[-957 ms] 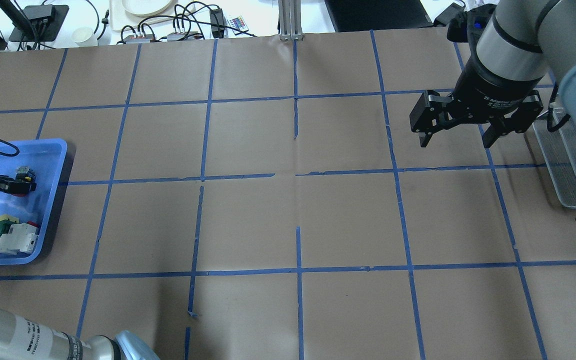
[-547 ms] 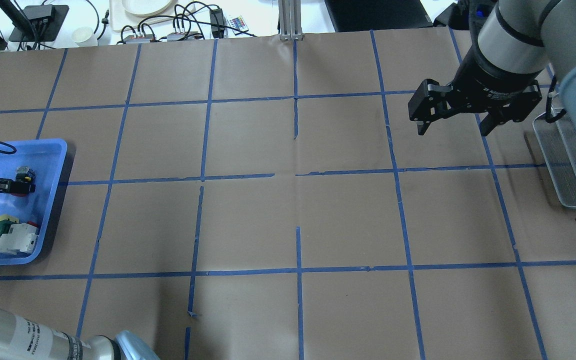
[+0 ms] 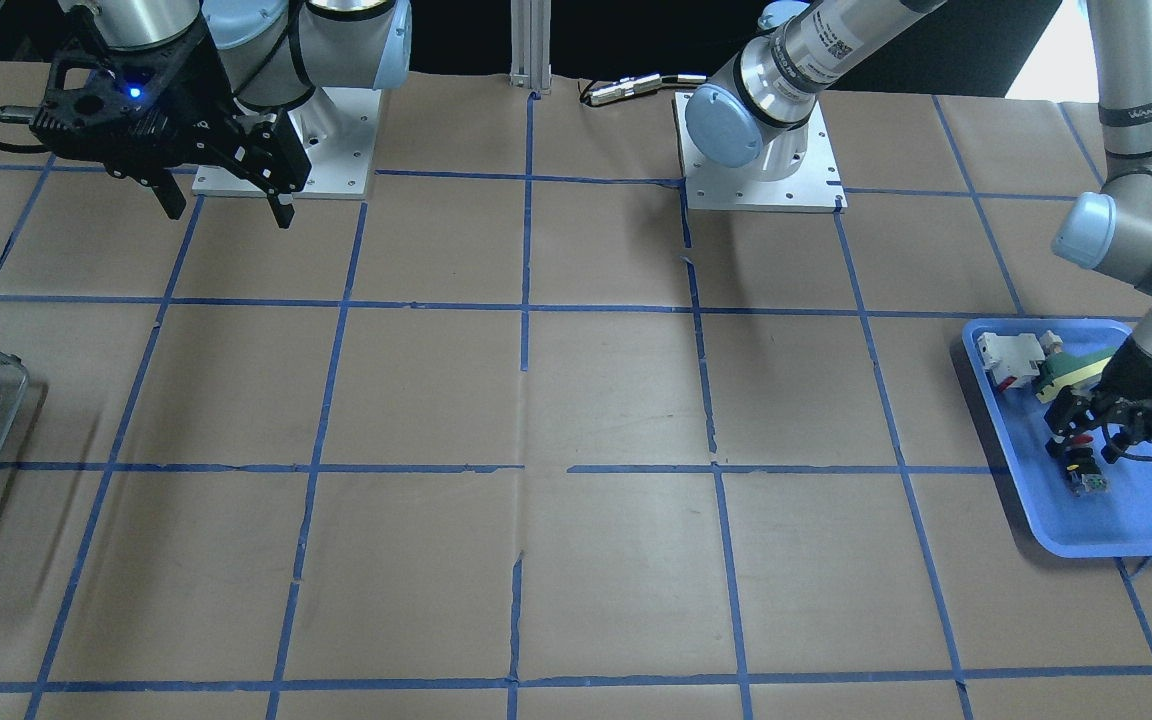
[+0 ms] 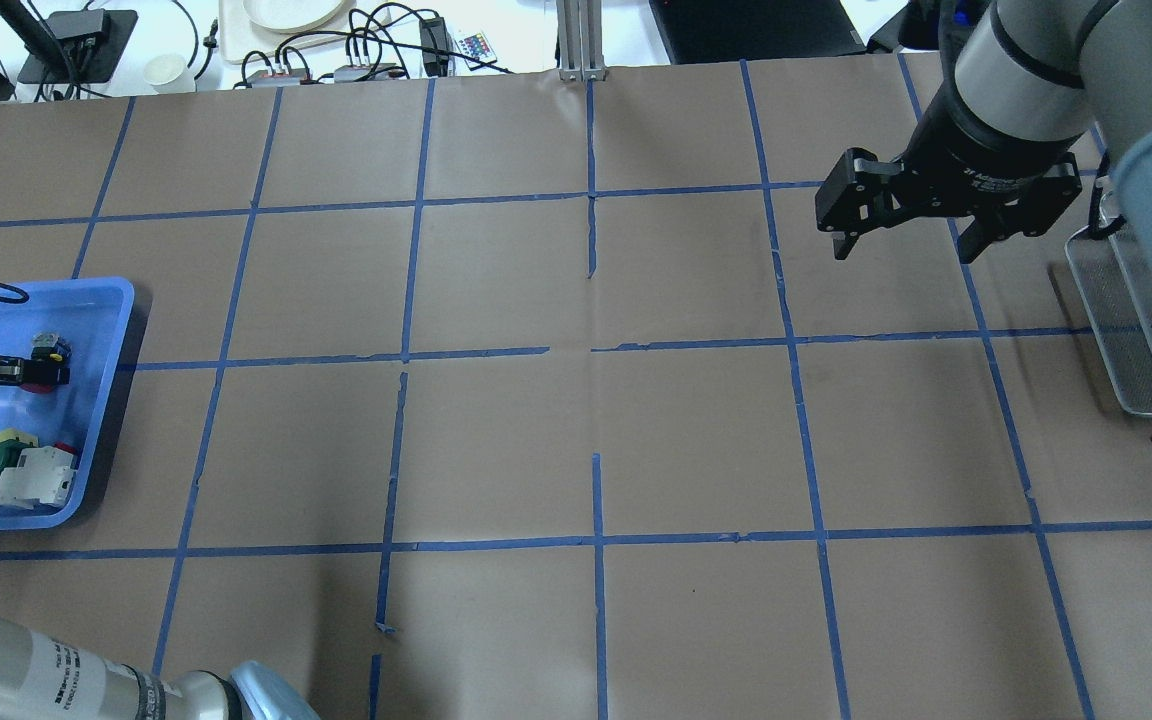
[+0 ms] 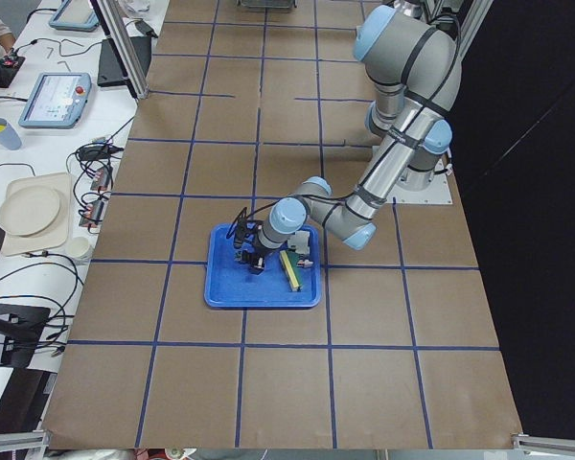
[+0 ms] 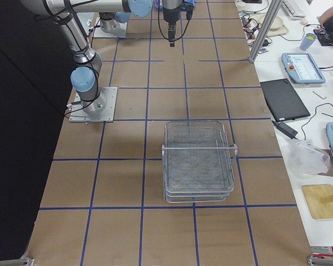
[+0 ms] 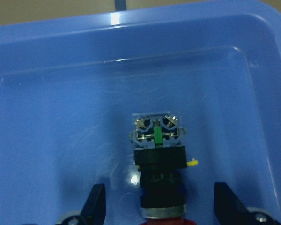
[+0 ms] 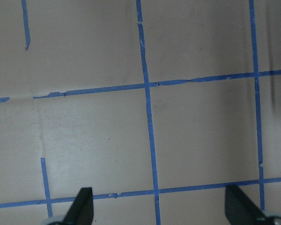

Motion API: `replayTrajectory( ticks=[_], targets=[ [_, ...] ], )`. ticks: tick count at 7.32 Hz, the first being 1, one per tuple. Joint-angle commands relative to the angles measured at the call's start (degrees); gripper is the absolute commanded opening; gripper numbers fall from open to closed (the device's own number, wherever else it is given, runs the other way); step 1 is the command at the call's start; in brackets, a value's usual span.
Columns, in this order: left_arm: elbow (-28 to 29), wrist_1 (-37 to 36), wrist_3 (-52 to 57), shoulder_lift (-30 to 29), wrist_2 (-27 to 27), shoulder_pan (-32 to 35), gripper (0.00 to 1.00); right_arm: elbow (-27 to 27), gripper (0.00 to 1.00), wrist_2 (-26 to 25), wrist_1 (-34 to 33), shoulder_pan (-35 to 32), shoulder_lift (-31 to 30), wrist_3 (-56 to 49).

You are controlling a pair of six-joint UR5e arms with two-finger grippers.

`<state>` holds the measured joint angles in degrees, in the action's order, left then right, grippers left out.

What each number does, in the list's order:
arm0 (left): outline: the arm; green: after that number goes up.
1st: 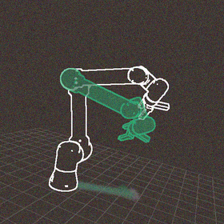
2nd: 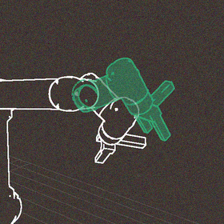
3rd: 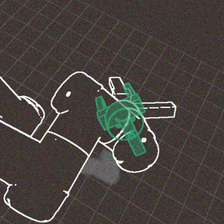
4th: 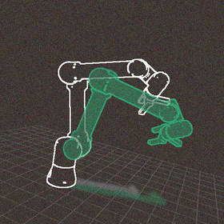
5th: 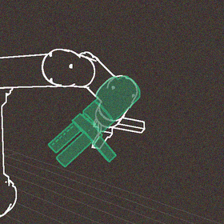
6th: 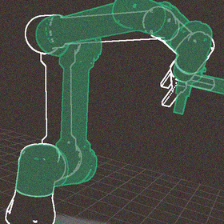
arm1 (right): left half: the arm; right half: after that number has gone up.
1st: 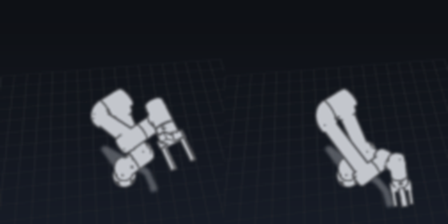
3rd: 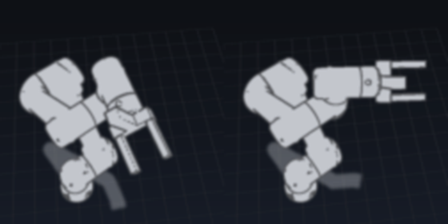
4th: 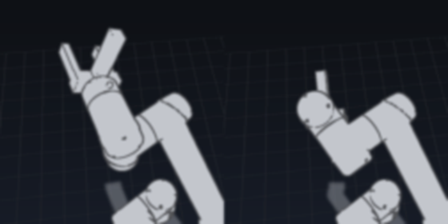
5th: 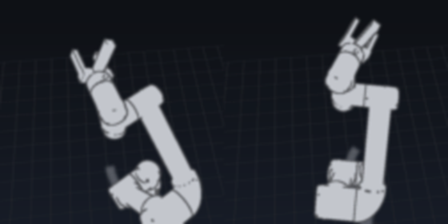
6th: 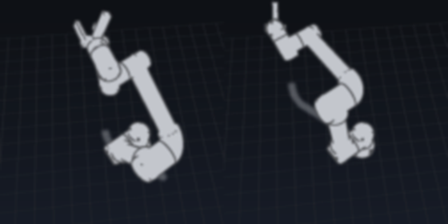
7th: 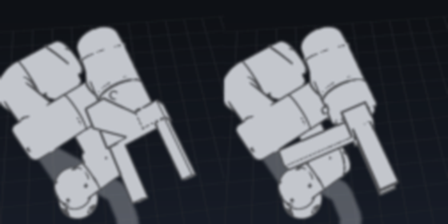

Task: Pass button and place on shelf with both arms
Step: 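Lower the left gripper and grasp the red button switch in the tray, then lift the switch with the left gripper toward the table center while the right gripper approaches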

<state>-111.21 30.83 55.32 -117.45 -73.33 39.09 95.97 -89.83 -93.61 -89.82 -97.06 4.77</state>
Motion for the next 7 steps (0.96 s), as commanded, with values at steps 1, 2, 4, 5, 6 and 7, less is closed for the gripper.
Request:
replayTrajectory(
  ticks=[1, 2, 4, 5, 6, 7],
  targets=[
    [-0.32, -0.06, 1.10, 0.29, 0.21, -0.32, 0.32, -0.08, 1.00, -0.34, 0.19, -0.09, -0.14, -0.02],
    [-0.41, 0.02, 1.20, 0.29, 0.21, -0.41, 0.12, -0.17, 1.00, -0.43, 0.53, -0.09, -0.06, -0.02],
    [-0.32, -0.06, 2.95, 0.64, 0.21, -0.41, 0.03, -0.08, 1.00, 0.00, 0.28, -0.18, 0.12, -0.11],
    [-0.58, 1.33, 3.04, 2.21, 0.21, -0.33, 0.03, 0.01, 1.00, 0.01, 0.27, -0.18, 0.82, -0.11],
    [-0.33, 5.17, 3.13, 3.96, 0.21, -0.33, 0.03, 0.44, 1.00, -0.78, 1.67, -0.18, 0.91, -0.20],
    [-0.32, 5.90, 3.22, 4.76, 0.12, -0.24, 0.02, 1.58, 1.00, 0.00, 0.90, -0.18, 0.91, -0.11]
  ],
)
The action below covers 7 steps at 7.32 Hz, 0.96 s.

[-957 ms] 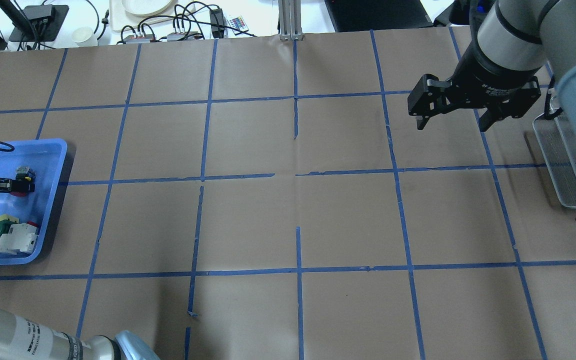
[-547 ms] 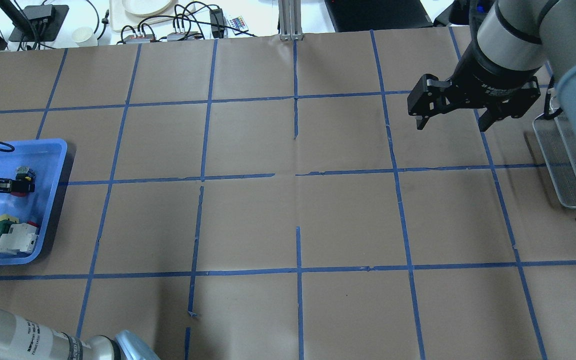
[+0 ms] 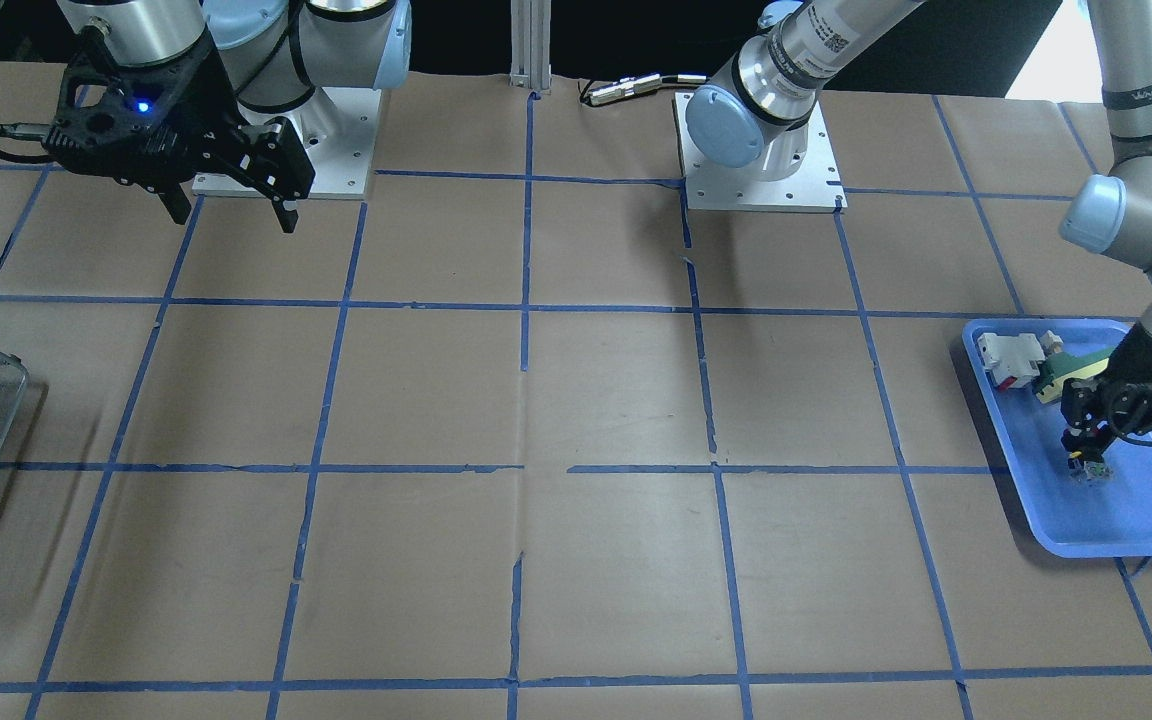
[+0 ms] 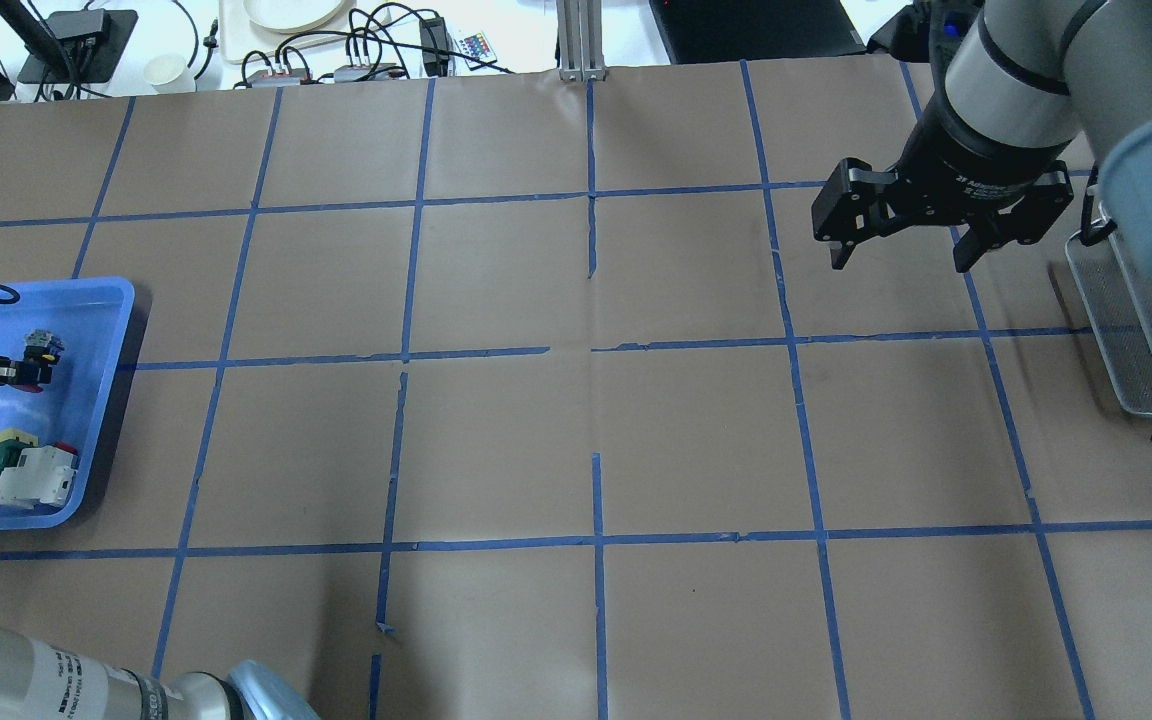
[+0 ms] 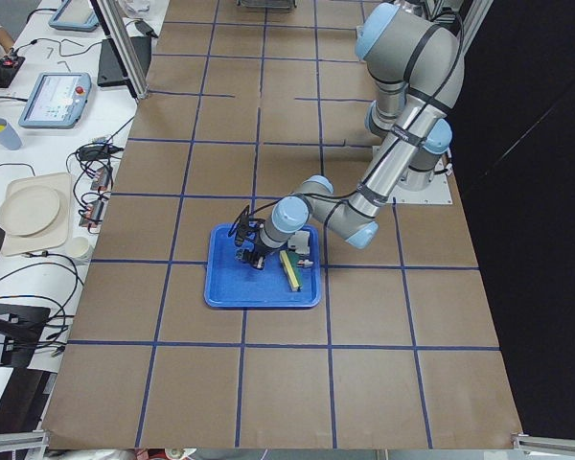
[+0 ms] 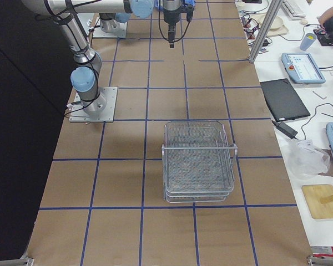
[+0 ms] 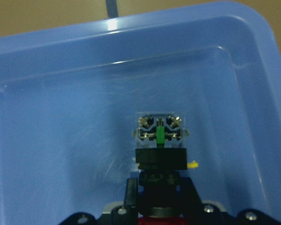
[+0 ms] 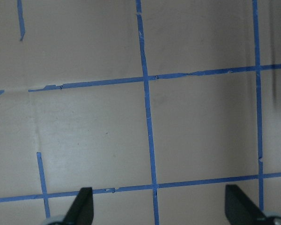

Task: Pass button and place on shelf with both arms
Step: 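Lift the switch with the left gripper toward the table center while the right gripper approaches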

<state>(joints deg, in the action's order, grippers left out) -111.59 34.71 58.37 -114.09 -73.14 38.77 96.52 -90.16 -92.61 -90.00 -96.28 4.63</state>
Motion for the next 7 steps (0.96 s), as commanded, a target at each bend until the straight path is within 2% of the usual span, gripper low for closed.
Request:
replayTrajectory(
  ticks=[1, 2, 3, 4, 7],
  targets=[
    [-0.03, 2.47, 0.16, 2.46, -0.07, 1.03, 0.03, 1.21, 1.00, 0.25, -0.38, 0.00, 0.13, 0.03],
    [0.23, 6.91, 0.25, 5.78, -0.07, 2.35, 0.03, 1.21, 1.00, 0.34, -0.38, 0.09, 0.22, 0.73],
    [0.24, 13.48, 0.25, 9.12, -0.07, 4.45, 0.03, 0.69, 1.00, 2.86, -0.30, 0.09, 0.56, 6.13],
    [0.15, 16.68, 0.25, 12.55, 0.02, 8.04, 0.02, 0.43, 1.00, 11.33, -0.47, 0.61, 0.57, 12.62],
    [-0.73, 27.84, -0.28, 23.44, 0.28, 23.49, 0.02, 0.86, 1.00, 25.25, 0.67, 4.29, 0.66, 25.30]
  ],
)
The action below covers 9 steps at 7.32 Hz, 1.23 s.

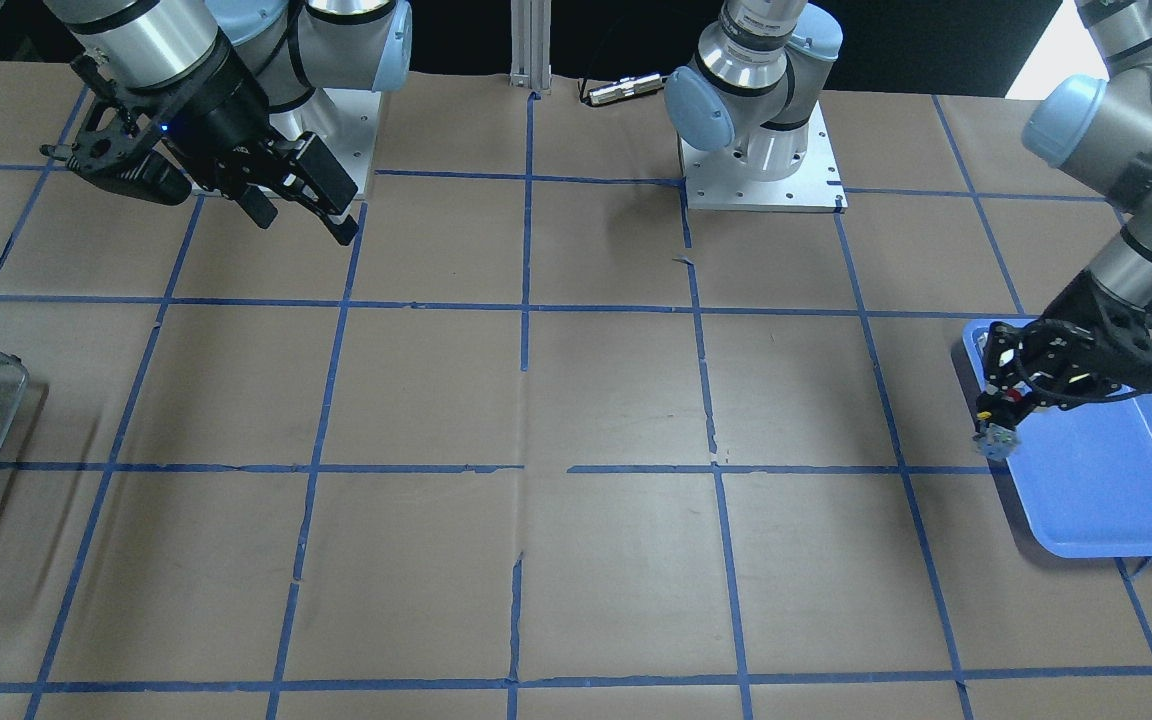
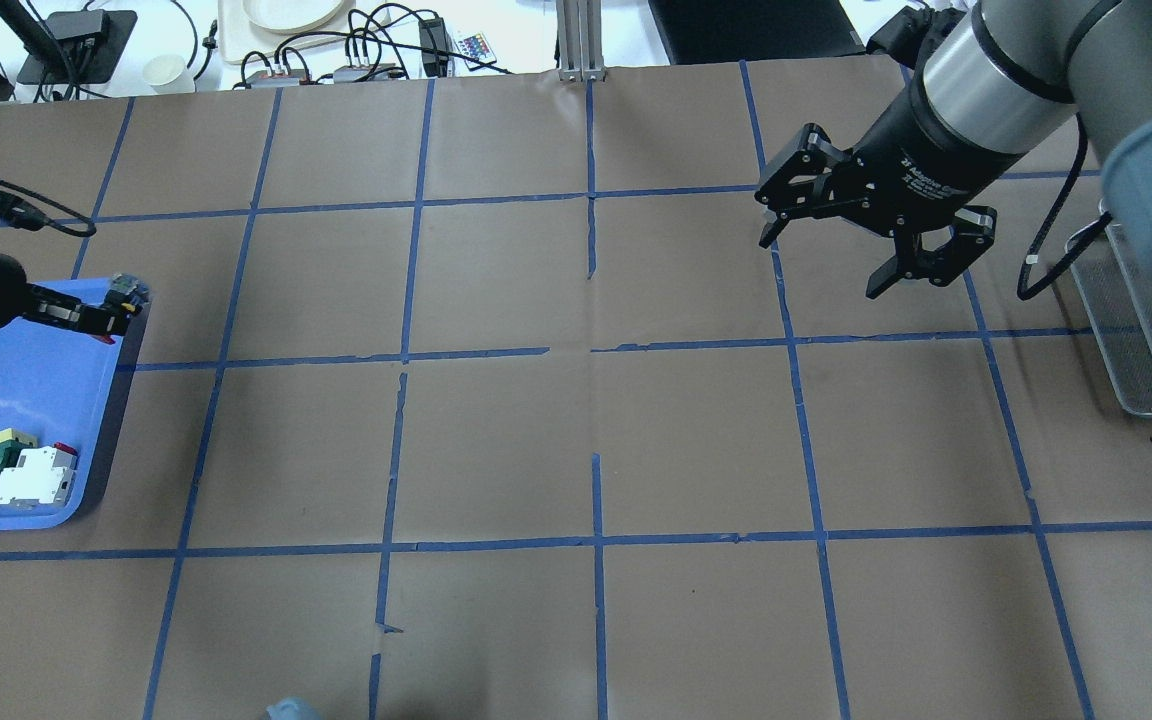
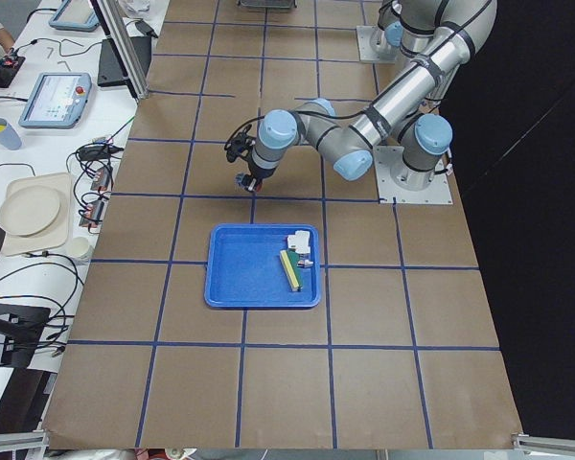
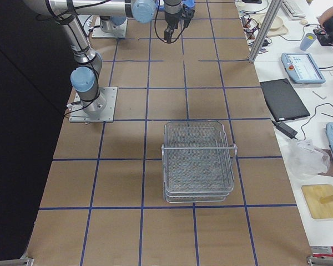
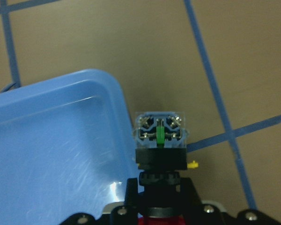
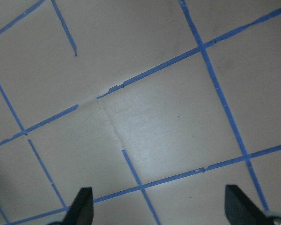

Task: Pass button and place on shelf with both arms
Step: 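Lift the switch with the left gripper toward the table center while the right gripper approaches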

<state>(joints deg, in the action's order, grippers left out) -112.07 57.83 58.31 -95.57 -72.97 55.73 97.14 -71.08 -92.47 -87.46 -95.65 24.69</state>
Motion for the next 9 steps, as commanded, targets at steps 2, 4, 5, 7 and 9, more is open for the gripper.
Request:
replayTrajectory(
  ticks=[2, 4, 5, 7, 9],
  targets=[
    [0.00, 7.47, -0.21, 9.69, 2.99, 17.51, 0.02, 0.77, 1.00, 18.72, 6.46, 6.23, 0.11, 9.40],
    [0.36, 6.51, -0.04, 9.79, 4.14, 25.27, 0.02, 1.03, 1.00, 29.02, 14.04, 10.71, 2.38, 9.50],
    [0.44, 3.54, 0.31, 9.70, 6.76, 29.39, 0.03, 1.03, 1.00, 35.24, 18.86, 11.86, 3.79, 9.50],
    [0.45, -1.21, -0.47, 9.26, 6.62, 36.26, 0.03, 1.03, 1.00, 39.17, 22.77, 12.22, 5.55, 9.50],
    [0.53, -8.56, -7.55, 8.83, 6.26, 40.40, 0.09, 1.12, 1.00, 44.33, 23.39, 12.05, 10.29, 9.93]
  ],
)
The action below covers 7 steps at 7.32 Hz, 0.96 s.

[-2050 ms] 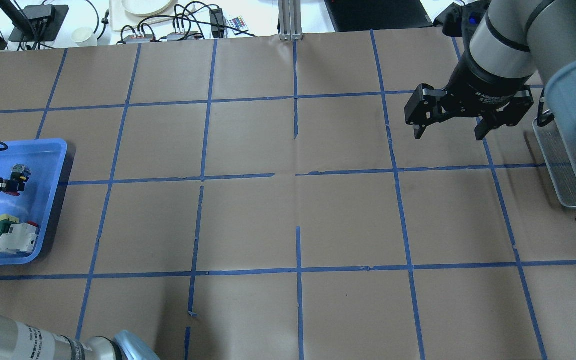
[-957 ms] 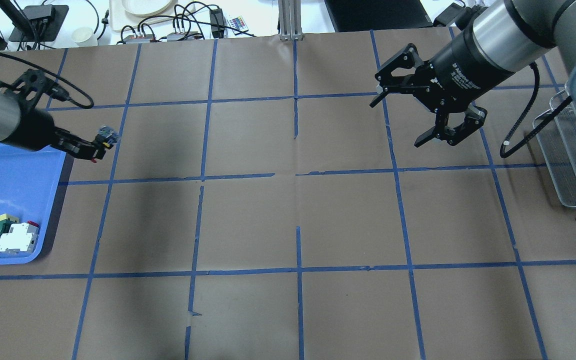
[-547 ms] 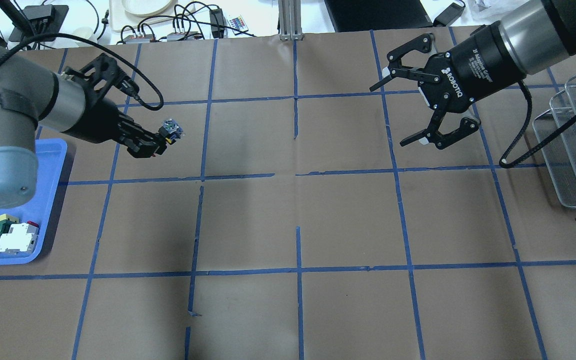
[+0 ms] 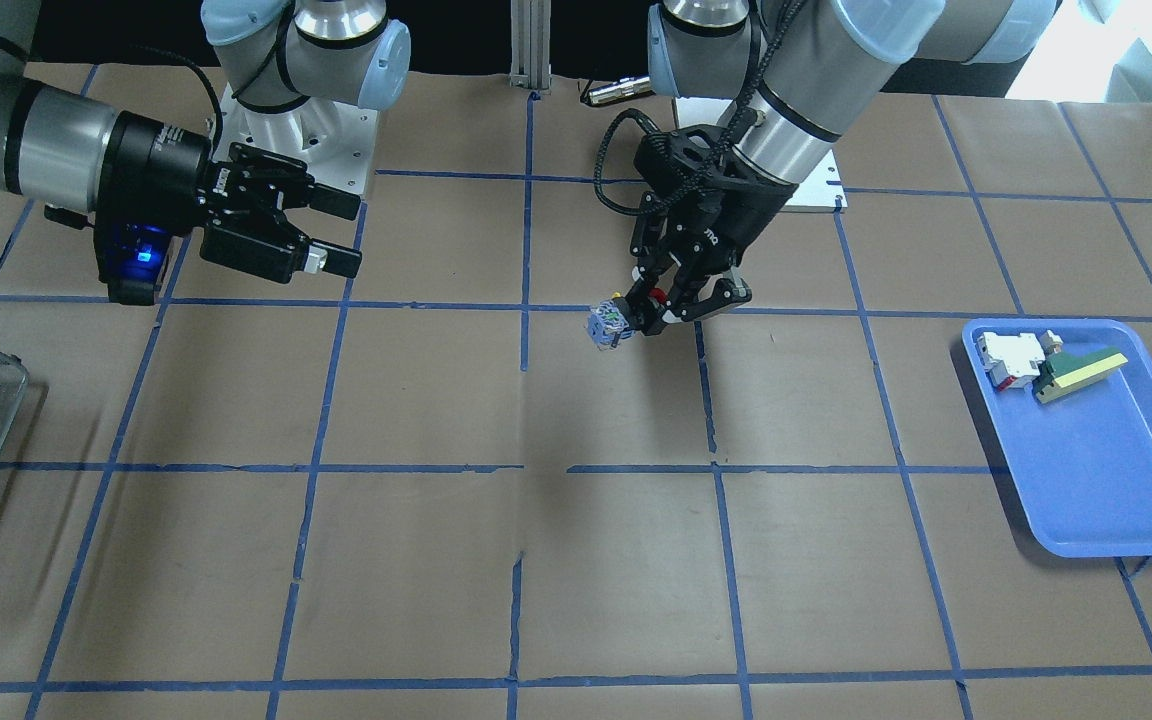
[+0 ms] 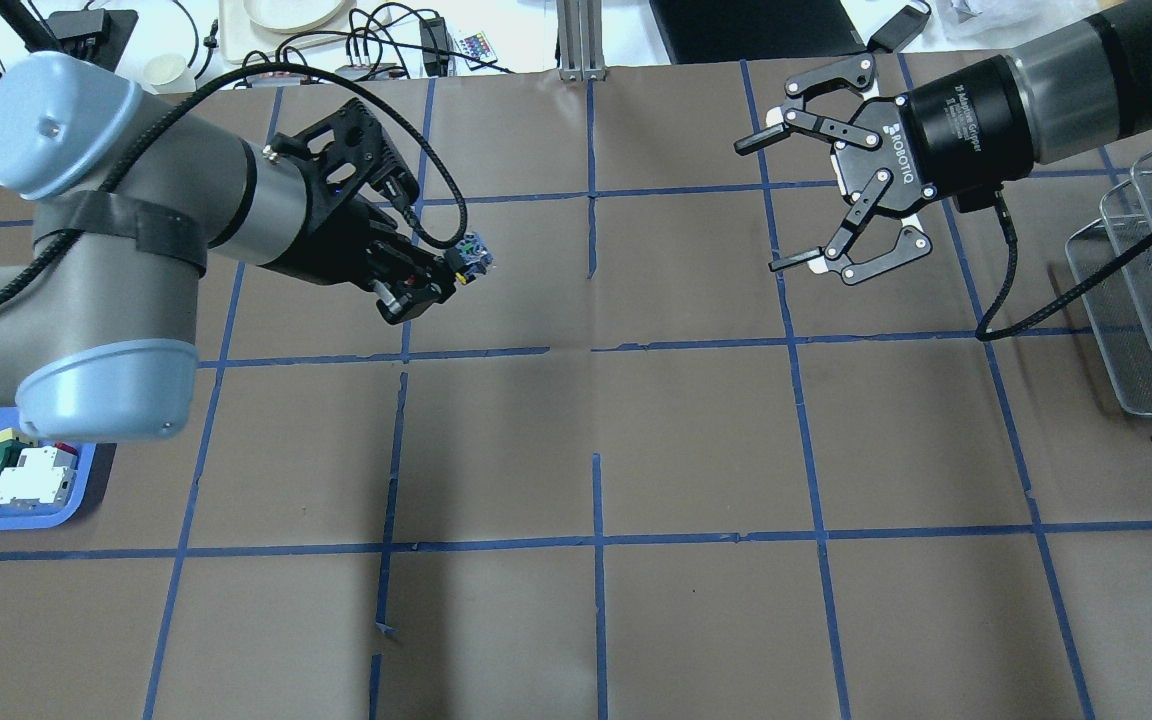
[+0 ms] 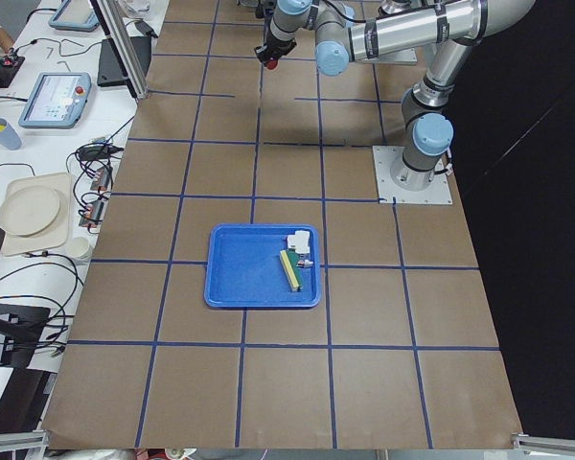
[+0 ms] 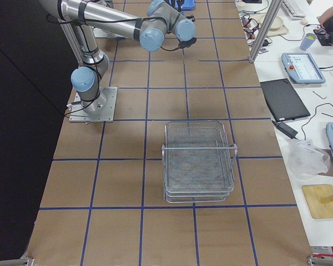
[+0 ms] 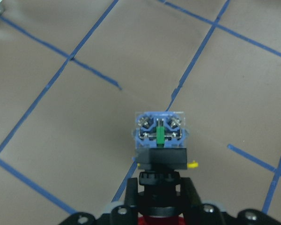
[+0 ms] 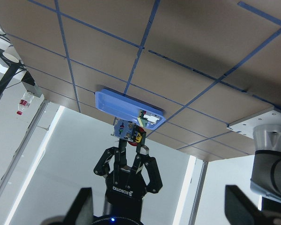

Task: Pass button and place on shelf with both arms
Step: 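Lift the switch with the left gripper toward the table center while the right gripper approaches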

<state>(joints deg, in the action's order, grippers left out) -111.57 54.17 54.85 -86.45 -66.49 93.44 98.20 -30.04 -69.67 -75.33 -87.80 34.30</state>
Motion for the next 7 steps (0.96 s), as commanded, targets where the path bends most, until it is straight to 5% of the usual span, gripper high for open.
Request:
replayTrajectory(
  ticks=[1, 5, 7],
  targets=[
    [0.03, -6.35, -5.53, -1.34, -0.30, 4.10, 0.13, 0.67, 1.00, 3.32, 1.37, -0.69, 3.50, 0.33],
    [4.67, -6.71, -2.73, -1.70, 0.49, 15.08, 0.14, 2.53, 1.00, 8.48, 2.97, -4.46, 5.00, -2.39],
    [4.08, -6.71, 0.33, -1.88, 0.57, 15.28, 0.14, 1.74, 1.00, 7.64, 2.62, -3.78, 5.79, -1.78]
  ],
)
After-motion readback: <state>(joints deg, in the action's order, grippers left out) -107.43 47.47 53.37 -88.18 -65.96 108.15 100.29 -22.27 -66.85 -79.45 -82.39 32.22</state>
